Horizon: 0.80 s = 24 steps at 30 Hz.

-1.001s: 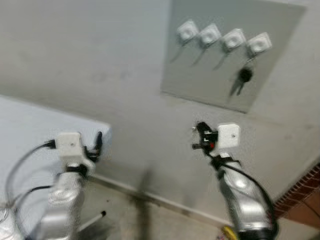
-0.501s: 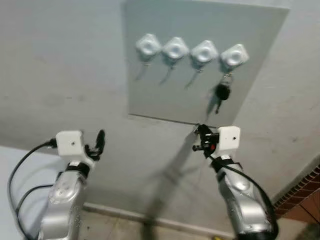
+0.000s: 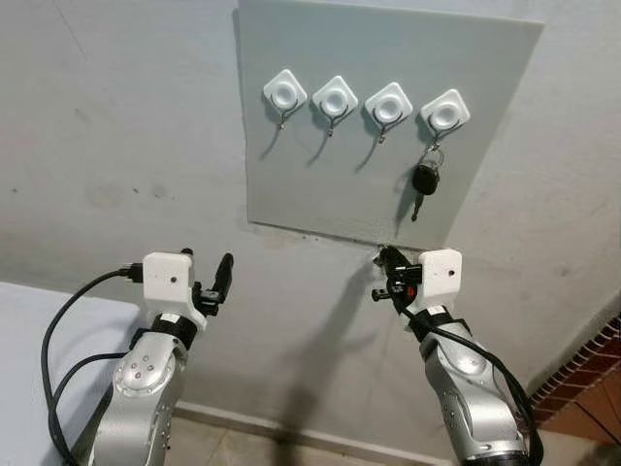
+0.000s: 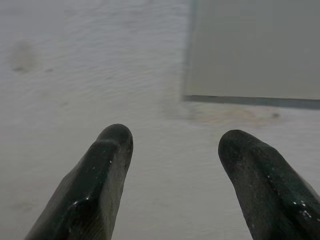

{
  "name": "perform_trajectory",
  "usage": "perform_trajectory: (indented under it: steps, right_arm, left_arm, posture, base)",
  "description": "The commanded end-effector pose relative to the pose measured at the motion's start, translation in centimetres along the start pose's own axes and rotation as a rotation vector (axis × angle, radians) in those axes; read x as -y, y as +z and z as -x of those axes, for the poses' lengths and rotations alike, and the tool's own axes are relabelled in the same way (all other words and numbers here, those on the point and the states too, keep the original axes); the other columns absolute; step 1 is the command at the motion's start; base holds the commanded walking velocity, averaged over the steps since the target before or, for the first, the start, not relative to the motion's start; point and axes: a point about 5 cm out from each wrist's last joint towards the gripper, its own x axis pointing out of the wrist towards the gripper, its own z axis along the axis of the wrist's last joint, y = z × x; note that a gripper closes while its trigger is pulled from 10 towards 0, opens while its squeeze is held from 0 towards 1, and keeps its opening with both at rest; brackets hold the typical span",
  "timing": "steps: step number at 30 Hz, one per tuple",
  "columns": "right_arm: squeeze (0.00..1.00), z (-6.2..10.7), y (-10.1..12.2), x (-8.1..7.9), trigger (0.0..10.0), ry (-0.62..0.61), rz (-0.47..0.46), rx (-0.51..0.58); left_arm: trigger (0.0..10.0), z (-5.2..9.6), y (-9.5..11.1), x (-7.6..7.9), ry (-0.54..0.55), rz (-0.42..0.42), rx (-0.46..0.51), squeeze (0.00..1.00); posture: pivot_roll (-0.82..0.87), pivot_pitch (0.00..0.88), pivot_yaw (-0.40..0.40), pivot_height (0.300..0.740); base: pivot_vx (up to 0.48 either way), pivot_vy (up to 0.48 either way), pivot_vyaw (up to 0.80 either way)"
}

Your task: Hang keys on a hook

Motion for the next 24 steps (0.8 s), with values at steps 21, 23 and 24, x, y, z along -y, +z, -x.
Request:
perform_trajectory:
  steps: [21,23,24]
  right_arm:
    - [0.00,0.0,6.5,-4.1,10.0,0.404,-0.040,0.215]
    - [0.00,-0.2,7.3,-4.2,10.0,0.409,-0.039,0.243]
    - [0.00,-0.3,7.7,-4.3,10.0,0.411,-0.038,0.256]
  left_arm:
    - [10.0,0.0,5.6,5.1,-0.365,-0.098,0.202,0.00]
    - [10.0,-0.1,6.3,5.1,-0.367,-0.102,0.223,0.00]
    - [10.0,-0.2,6.6,5.0,-0.366,-0.103,0.233,0.00]
  posture:
    - [-0.08,0.000,-0.037,0.732]
    - [-0.08,0.000,-0.038,0.732]
    - [-0.08,0.000,-0.038,0.732]
  base:
    - [0.000,0.000,0.00]
    - [0.000,0.000,0.00]
    - [0.000,0.000,0.00]
